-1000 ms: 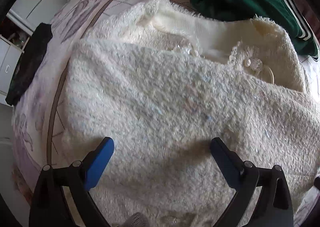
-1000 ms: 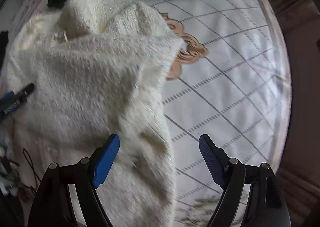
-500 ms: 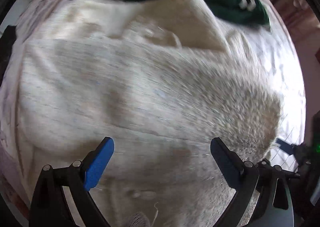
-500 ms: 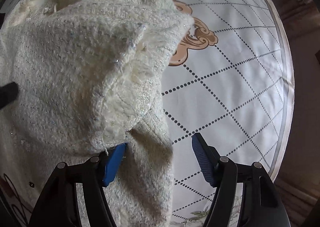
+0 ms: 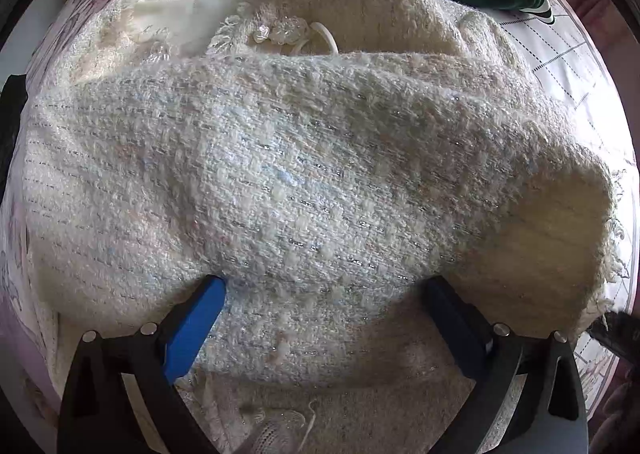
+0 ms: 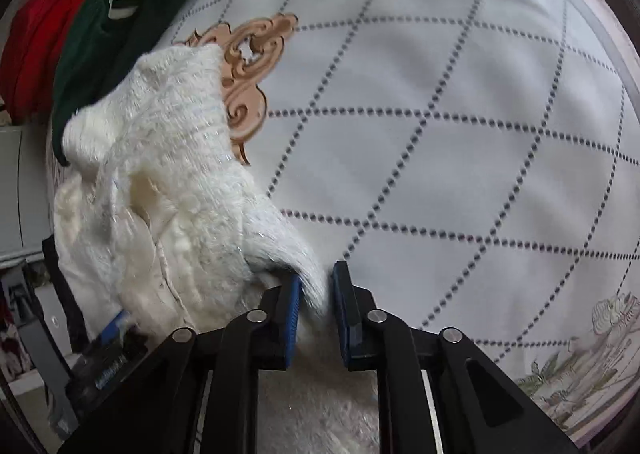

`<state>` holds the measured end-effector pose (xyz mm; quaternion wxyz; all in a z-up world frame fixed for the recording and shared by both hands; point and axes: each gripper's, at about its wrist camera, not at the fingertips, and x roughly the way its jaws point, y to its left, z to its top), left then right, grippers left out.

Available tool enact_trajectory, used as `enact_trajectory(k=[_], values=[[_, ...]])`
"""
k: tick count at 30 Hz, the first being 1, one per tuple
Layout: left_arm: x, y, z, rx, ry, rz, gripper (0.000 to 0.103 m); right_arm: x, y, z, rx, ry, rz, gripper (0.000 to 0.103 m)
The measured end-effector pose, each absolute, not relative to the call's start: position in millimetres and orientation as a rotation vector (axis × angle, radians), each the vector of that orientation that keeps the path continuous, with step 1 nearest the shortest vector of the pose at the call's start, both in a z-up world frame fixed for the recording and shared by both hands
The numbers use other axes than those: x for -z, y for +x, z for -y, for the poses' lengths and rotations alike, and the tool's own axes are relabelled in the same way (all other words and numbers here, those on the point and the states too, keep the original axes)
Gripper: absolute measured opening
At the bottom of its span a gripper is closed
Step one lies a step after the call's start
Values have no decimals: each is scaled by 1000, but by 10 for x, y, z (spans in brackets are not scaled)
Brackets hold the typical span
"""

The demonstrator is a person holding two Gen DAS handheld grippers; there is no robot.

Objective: Fold large clothes

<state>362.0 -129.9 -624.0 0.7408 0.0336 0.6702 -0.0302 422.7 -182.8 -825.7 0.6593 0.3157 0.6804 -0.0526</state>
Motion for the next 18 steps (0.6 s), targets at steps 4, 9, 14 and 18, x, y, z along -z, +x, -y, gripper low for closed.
enact_trajectory(k=[4,9,14,18], values=[[5995,3664,1002,36,77,-1430,103,8181,4033,1833,89,577,-1598,60],[5665,3239,941,-47,117,-1391,103,8139,3530,1940,127,591,-1650,61],[5563,2665,1013,-77,144,-1434,103,7737,3086,2042,250,474,-1702,61],[5565,2384,1108,-98,123,-1485,103,7471,2941,2130,247,463,-1699,61]])
